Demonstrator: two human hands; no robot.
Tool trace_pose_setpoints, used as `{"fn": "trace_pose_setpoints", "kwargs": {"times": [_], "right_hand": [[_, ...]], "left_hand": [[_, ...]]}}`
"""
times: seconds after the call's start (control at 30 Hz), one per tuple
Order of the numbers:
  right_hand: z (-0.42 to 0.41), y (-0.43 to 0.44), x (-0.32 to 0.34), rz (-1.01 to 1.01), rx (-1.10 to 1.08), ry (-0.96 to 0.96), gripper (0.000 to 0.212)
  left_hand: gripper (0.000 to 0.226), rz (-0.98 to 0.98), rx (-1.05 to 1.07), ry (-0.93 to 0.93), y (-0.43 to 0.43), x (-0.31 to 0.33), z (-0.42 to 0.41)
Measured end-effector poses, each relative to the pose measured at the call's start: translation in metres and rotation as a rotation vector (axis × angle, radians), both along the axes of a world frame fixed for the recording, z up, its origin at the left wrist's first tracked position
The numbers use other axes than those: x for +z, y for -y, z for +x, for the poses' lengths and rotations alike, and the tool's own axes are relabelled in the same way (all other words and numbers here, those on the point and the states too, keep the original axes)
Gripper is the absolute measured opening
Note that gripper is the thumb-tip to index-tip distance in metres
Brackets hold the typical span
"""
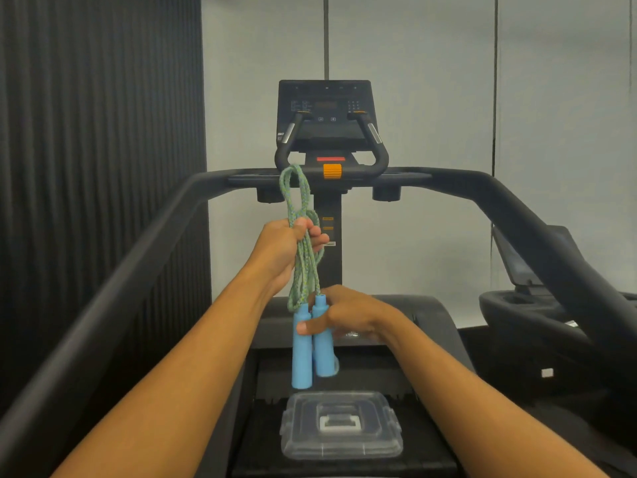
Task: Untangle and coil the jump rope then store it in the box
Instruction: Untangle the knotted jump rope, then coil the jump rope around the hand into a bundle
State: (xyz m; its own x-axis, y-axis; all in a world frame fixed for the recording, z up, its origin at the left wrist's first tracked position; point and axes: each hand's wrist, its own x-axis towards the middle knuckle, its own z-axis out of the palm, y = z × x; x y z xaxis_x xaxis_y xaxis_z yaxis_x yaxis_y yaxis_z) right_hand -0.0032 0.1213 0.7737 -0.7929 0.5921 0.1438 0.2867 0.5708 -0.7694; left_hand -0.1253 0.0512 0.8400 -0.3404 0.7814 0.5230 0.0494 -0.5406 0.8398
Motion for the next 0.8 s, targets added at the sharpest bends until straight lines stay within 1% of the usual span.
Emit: {"fn": "trace_pose_setpoints", "kwargs": {"times": [0.13, 0.2, 0.3, 0.37, 0.43, 0.57, 0.7, 0.8], "right_hand": [[0.005, -0.005, -0.007, -0.243, 0.061, -0.133, 0.037], [0.011, -0.004, 0.001, -0.259, 0.091, -0.162, 0.030], [0.017, 0.003, 0.019, -0.316, 0.180, -0.282, 0.021], [0.016, 0.010, 0.031, -0.361, 0.240, -0.374, 0.023], [0.017, 0.014, 0.041, -0.346, 0.261, -0.440, 0.025], [0.020, 0.021, 0.058, -0.302, 0.287, -0.480, 0.023], [0.019, 0.027, 0.063, -0.336, 0.310, -0.488, 0.016], [0.018, 0.029, 0.065, -0.349, 0.332, -0.492, 0.017]], "left_hand": [[0.027, -0.034, 0.085, -0.038, -0.003, -0.007, -0.012], [0.027, -0.099, 0.144, -0.093, -0.004, -0.013, -0.019], [0.024, -0.252, 0.187, -0.218, -0.001, -0.022, -0.022], [0.023, -0.324, 0.126, -0.236, 0.005, -0.024, -0.019], [0.025, -0.397, 0.043, -0.237, 0.012, -0.023, -0.017], [0.032, -0.567, -0.137, -0.231, 0.024, -0.019, -0.030], [0.043, -0.644, -0.139, -0.297, 0.033, -0.015, -0.036], [0.042, -0.663, -0.160, -0.330, 0.037, -0.012, -0.036]]}}
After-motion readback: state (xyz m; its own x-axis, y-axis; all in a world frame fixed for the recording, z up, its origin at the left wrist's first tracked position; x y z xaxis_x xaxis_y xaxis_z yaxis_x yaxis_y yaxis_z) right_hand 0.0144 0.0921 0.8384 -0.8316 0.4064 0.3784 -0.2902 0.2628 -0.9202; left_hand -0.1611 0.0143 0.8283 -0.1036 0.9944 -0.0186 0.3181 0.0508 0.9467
